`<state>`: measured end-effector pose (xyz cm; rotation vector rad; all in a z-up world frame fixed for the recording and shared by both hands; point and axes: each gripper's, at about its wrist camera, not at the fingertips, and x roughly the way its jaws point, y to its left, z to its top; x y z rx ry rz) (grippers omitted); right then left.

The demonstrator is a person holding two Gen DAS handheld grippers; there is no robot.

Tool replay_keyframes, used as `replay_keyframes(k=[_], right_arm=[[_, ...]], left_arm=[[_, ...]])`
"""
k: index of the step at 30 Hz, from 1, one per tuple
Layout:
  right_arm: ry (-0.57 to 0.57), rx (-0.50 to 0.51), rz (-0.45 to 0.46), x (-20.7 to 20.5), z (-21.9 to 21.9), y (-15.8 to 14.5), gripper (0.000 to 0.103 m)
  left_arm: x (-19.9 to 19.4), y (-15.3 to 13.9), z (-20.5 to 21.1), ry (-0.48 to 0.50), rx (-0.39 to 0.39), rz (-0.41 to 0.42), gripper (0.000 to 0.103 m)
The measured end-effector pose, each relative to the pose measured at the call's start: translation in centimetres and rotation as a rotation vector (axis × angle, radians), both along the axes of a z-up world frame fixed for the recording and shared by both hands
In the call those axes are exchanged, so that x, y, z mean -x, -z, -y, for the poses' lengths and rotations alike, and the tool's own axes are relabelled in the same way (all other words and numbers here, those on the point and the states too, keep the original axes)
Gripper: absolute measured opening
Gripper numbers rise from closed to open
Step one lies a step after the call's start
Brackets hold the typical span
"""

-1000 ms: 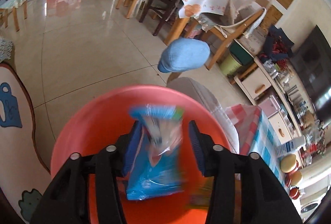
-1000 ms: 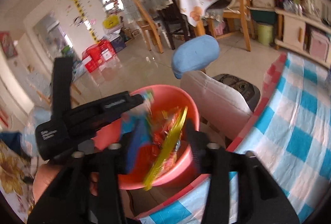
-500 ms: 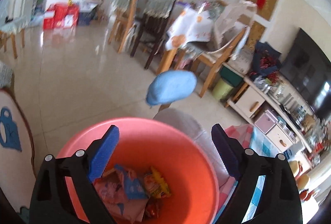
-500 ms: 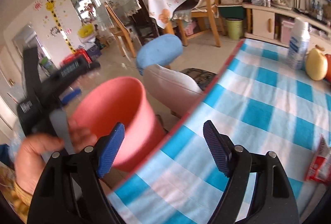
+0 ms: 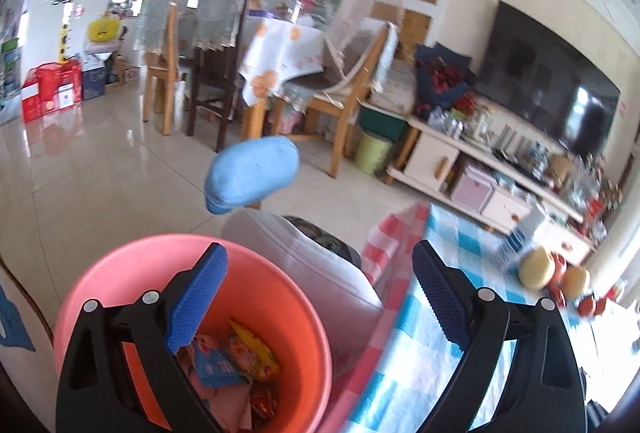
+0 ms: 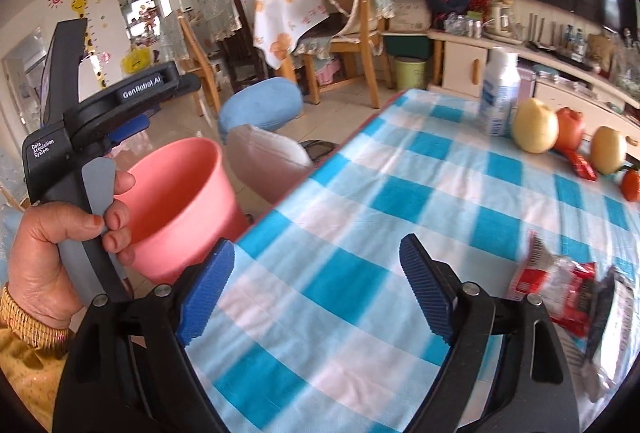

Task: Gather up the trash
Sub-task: 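Return both tools from the bucket toward the table, then grasp the white printed paper packet on the table with the left tool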

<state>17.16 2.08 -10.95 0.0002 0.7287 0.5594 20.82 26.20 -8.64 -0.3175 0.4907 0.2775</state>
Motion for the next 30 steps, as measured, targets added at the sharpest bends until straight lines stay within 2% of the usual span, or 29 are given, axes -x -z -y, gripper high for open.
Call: replay_keyframes(k=[7, 19, 27, 30], right_arm=[[0.045, -0.006, 0.022, 1.4, 3.8, -0.3, 0.099], [0.117, -0.004, 0.011, 3.1, 8.9, -0.7, 0.099], [0.126, 0.015, 0.003, 3.6, 11.2, -0.6, 0.099], [0.130, 0.014, 0.007, 3.7, 12.0, -0.7, 0.099]], left_arm=[[0.2, 0.5, 3.6, 0.061, -0.069, 0.014, 0.093], [0.2, 1.0, 8.6, 0.169, -0.130, -0.004, 0.093], [0.9, 1.6, 11.7, 0.265, -0.134, -0.016, 0.093], [1.4, 1.8, 13.3, 0.303, -0.165, -0.020, 0.093]])
